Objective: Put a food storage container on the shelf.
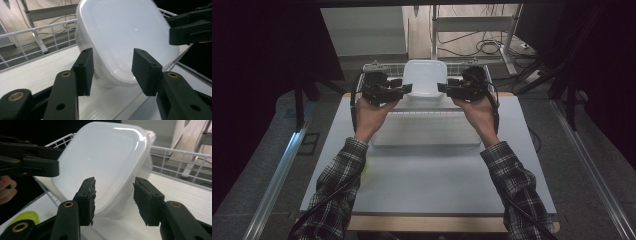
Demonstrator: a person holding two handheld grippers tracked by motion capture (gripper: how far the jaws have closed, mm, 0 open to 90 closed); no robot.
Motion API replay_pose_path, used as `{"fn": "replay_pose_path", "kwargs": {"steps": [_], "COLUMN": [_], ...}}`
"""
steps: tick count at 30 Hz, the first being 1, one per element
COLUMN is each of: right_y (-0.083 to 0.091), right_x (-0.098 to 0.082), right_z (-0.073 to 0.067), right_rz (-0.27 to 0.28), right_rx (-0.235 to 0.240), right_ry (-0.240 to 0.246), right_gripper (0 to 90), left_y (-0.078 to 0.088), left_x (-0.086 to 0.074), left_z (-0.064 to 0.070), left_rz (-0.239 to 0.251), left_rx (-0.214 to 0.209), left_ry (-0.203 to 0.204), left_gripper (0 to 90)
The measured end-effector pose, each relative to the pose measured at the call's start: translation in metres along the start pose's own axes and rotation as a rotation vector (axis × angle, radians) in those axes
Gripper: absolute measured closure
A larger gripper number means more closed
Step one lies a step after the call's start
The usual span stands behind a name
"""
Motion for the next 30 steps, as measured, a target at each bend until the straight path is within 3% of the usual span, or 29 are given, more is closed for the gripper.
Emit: {"fn": "replay_pose_path", "kwargs": {"steps": [8,13,16,22,26,30], "right_y": [-0.003,0.002,0.007,0.009,0.011,0.017], "right_x": [0.003,0.008,0.008,-0.001,-0.009,-0.019], "right_z": [0.002,0.005,0.01,0.02,0.02,0.015], "right_rz": [0.01,0.028,0.033,0.036,0.034,0.039], "right_rx": [-0.018,-0.027,-0.038,-0.073,-0.062,-0.047], "right_ry": [-0.005,-0.007,-0.016,-0.017,-0.013,0.006], "right_gripper": [50.5,51.1,56.4,73.7,74.0,68.8], "left_y": [0.0,0.007,0.013,0.019,0.026,0.033], "left_x": [0.005,0.008,0.006,-0.006,-0.014,-0.025], "left_z": [-0.002,-0.001,-0.005,-0.02,-0.019,-0.012], "left_rz": [0.008,0.039,0.059,0.047,0.052,0.047], "left_rx": [-0.007,-0.011,0.009,0.038,0.035,0.024], "left_ry": [0.006,0.009,0.012,0.037,0.034,0.011], "left_gripper": [51.6,57.9,62.1,72.1,70.4,67.2]}}
Point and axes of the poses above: each handheld gripper's, and its own axes: y roughly backward along the jaws, x roughly out of its top, z roughly to its right, the point moved 9 cm from there along -y, roughly forward along the jaws, and after that the axes turned 7 degrees about -x, right-handed, at the moved point
